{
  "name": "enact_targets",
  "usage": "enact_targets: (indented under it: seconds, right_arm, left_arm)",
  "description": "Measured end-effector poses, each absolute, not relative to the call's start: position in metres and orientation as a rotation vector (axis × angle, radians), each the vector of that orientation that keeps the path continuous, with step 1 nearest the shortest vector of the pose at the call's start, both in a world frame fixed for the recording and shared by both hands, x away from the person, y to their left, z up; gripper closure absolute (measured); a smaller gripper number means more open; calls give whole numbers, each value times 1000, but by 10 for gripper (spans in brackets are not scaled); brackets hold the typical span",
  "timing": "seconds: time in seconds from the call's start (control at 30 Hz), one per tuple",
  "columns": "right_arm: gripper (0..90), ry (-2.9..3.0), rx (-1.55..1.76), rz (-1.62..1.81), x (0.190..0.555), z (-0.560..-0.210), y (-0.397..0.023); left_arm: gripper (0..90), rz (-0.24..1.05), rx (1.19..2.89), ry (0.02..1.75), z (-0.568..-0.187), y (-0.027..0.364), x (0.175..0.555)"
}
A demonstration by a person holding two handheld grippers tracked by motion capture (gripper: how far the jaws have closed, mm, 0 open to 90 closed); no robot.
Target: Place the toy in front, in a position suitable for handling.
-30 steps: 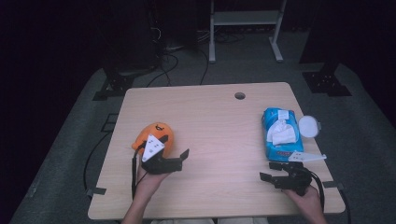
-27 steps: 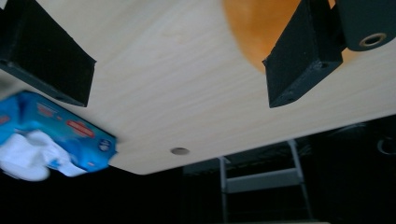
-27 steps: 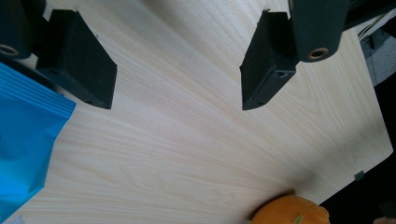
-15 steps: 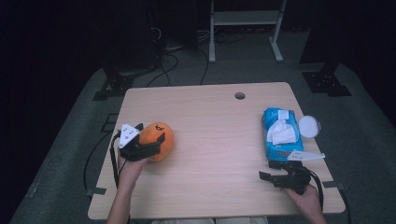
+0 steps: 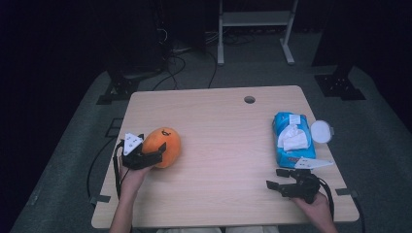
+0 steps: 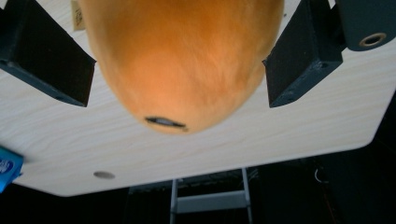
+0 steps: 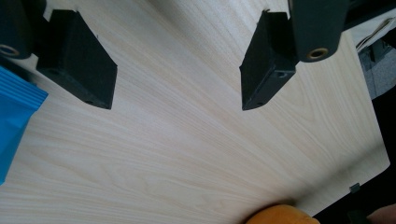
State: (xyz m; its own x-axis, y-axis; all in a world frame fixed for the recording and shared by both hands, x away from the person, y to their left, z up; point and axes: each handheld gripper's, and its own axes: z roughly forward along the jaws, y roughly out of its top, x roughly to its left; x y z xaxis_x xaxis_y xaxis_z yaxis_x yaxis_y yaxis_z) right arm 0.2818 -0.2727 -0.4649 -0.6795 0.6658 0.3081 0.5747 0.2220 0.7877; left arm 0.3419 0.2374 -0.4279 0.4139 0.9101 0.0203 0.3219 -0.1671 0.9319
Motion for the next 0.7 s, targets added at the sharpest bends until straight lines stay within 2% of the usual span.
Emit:
enact_targets:
  seconds: [0.3,0.43,0.7]
  right_arm:
    - [268,2383,1196,1465,279,-462,-271]
    - [272,2377,1195,1470,278,-461,-271]
    - [280,2377,1182,1470,276,-459,-269]
  left_arm:
    - [88,756,1769,1154,-442,233,347]
    - [206,775,1800,1158,-443,233,345]
    - [330,818,1842,1126,-442,231,341]
